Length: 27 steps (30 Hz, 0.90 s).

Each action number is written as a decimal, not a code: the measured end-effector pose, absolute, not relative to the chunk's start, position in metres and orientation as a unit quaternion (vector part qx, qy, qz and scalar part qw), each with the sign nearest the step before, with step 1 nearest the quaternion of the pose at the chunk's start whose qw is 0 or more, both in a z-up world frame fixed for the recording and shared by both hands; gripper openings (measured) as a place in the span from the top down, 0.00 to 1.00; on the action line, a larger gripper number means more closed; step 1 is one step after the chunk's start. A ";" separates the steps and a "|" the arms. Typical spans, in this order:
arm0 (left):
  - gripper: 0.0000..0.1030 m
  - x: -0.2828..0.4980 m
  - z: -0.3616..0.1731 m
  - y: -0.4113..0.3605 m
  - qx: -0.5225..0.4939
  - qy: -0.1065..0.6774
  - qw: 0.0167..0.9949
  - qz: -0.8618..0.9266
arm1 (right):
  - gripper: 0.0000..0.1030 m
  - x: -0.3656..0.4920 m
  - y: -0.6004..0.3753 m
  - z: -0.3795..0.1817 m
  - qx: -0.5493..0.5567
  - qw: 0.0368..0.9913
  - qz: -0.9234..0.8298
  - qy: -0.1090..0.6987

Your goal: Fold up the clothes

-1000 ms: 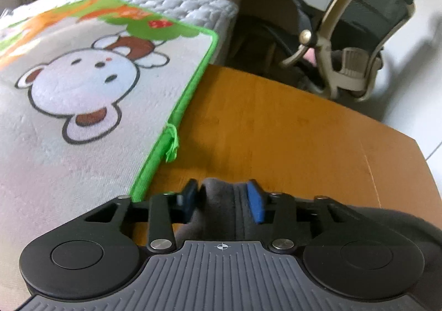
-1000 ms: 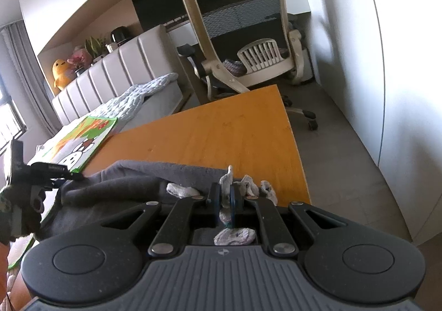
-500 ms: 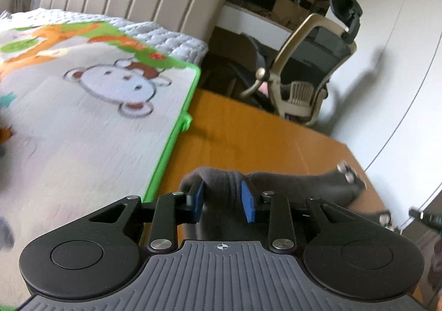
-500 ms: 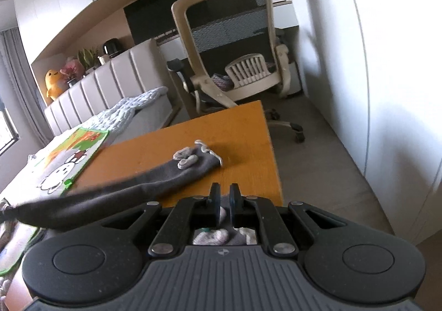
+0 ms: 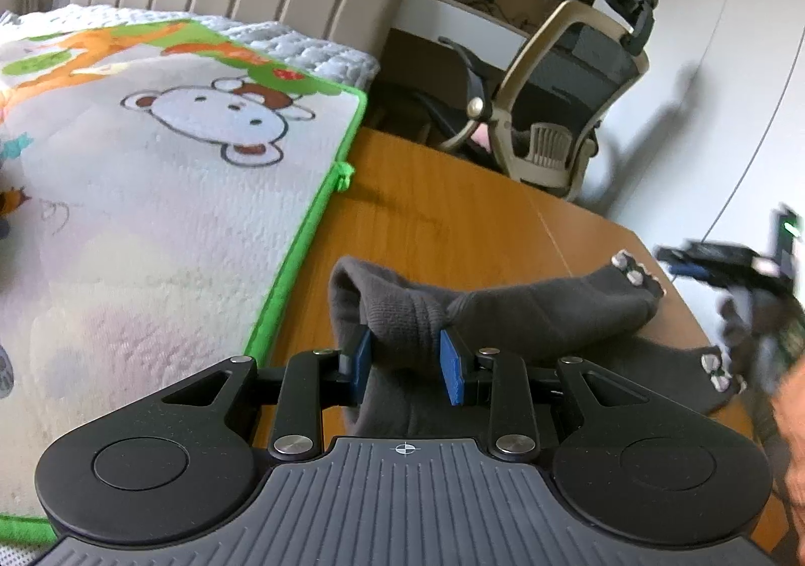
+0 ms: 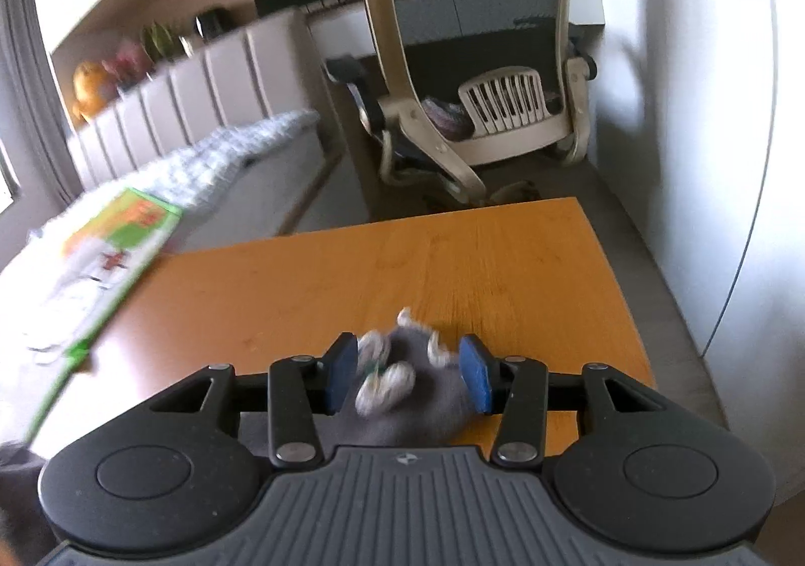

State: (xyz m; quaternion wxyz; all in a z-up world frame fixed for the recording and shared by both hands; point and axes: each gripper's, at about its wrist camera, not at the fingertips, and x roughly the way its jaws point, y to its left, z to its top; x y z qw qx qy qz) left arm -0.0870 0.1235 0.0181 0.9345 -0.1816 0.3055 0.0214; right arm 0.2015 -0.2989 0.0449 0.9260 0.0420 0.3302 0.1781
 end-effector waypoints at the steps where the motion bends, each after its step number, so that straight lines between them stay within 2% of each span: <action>1: 0.68 -0.086 0.015 0.124 -0.183 0.309 0.933 0.021 | 0.56 0.214 -0.290 0.039 0.032 0.927 0.165 0.336; 3: 0.68 -0.085 0.010 0.125 -0.189 0.315 0.930 0.020 | 0.56 0.232 -0.278 0.029 0.021 0.925 0.151 0.349; 4: 0.68 -0.085 0.008 0.126 -0.192 0.316 0.929 0.019 | 0.60 0.236 -0.274 0.026 0.018 0.922 0.155 0.354; 5: 0.68 -0.086 0.007 0.127 -0.196 0.316 0.928 0.019 | 0.67 0.240 -0.269 0.023 0.016 0.920 0.160 0.359; 6: 0.68 -0.087 0.006 0.128 -0.199 0.315 0.928 0.018 | 0.91 0.240 -0.265 0.022 0.013 0.917 0.171 0.361; 9: 0.68 -0.089 0.007 0.129 -0.203 0.310 0.928 0.016 | 0.96 0.217 -0.260 0.041 0.018 0.918 0.213 0.335; 16: 0.68 -0.099 0.010 0.129 -0.198 0.303 0.932 0.013 | 0.97 0.115 -0.335 0.118 0.057 0.940 0.267 0.207; 19: 0.68 -0.105 0.008 0.128 -0.195 0.309 0.931 0.018 | 0.97 0.073 -0.375 0.111 0.043 0.947 0.243 0.205; 24: 0.67 -0.119 0.020 0.129 -0.190 0.302 0.934 0.000 | 0.95 0.032 -0.426 0.069 -0.001 0.963 0.120 0.242; 25: 0.66 -0.122 0.026 0.128 -0.187 0.294 0.937 -0.004 | 0.92 0.027 -0.435 0.064 0.009 0.963 0.104 0.249; 26: 0.58 -0.124 0.032 0.127 -0.184 0.284 0.941 -0.007 | 0.89 0.023 -0.444 0.061 0.034 0.961 0.099 0.255; 27: 0.55 -0.126 0.039 0.125 -0.181 0.273 0.945 -0.011 | 0.80 0.019 -0.454 0.058 0.060 0.959 0.095 0.261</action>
